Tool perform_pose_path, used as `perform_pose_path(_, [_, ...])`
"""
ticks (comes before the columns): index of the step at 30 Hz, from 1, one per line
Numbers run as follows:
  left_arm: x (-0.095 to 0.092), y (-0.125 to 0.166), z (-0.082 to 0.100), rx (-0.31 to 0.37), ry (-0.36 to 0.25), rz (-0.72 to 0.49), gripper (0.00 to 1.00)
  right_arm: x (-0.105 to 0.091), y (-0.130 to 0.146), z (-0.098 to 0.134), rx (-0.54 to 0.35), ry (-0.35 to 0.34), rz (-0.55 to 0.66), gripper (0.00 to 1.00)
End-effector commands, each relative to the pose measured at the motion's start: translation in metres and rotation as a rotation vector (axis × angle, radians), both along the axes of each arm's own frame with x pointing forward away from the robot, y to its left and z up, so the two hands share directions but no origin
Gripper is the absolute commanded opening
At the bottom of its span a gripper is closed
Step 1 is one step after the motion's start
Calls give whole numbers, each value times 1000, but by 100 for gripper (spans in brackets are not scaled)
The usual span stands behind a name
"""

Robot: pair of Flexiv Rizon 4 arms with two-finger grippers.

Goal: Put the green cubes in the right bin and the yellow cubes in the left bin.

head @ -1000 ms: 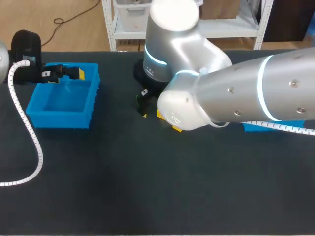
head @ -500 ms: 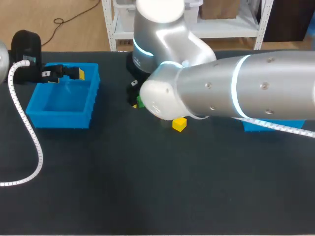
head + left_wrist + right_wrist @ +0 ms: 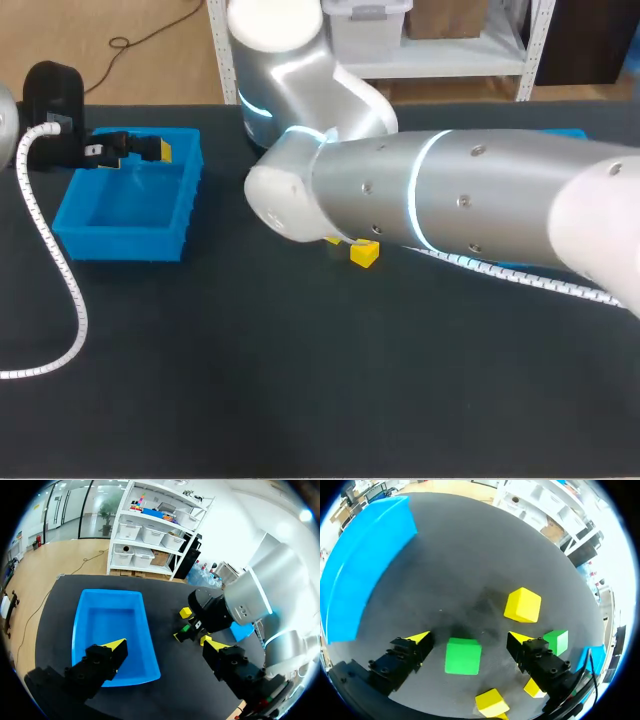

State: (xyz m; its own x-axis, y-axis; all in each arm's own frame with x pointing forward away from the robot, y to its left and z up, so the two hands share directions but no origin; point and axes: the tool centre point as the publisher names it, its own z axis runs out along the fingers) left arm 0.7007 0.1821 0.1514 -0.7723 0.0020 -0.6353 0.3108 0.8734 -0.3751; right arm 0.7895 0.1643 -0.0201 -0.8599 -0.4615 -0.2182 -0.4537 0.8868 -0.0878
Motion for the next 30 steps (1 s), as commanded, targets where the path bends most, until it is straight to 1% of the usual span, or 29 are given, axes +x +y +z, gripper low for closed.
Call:
perform_pose_path(1, [-1,2,-2,-11,-7,-7,100,-5,-7,0,8,-10,-7,31])
perform_pose_path(2, [-1,2,-2,-11,-7,-7,100,-5,-8,1,9,-10,-8,29])
perform_pose_path(3, [-1,2,-2,-11,-7,-7,100,-6,-8,1,11,-10,-9,24])
perform_pose_path(4, [-1,2,-2,-11,-7,-7,100,-6,-8,2,16,-13,-12,7])
perform_pose_path(5, [-1,2,-2,-11,-7,-7,100,-6,-8,3,20,-14,-14,0])
perform_pose_path(10, [-1,2,-2,-11,-7,-7,100,-7,-11,12,41,-23,-21,0])
perform_pose_path(11, [-1,2,-2,-11,-7,-7,100,-8,-12,17,53,-38,-13,0])
perform_pose_path(12, [-1,2,-2,-11,-7,-7,100,-9,-14,25,51,-69,9,0])
perform_pose_path(13, [-1,2,-2,-11,-7,-7,100,-10,-15,27,51,-75,14,0])
perform_pose_path(18, [-1,2,-2,-11,-7,-7,100,-15,-34,60,84,-149,60,0])
perform_pose_path(19, [-1,2,-2,-11,-7,-7,100,-16,-41,71,105,-163,69,0])
perform_pose_path(22, [-1,2,-2,-11,-7,-7,100,-21,-60,96,128,-218,97,0])
perform_pose_path(24, [-1,2,-2,-11,-7,-7,100,-22,-79,112,138,-260,92,0])
perform_pose_path(26, [-1,2,-2,-11,-7,-7,100,-19,-101,124,152,-288,59,0])
perform_pose_path(30, [-1,2,-2,-11,-7,-7,100,-6,-159,141,169,-326,-55,0])
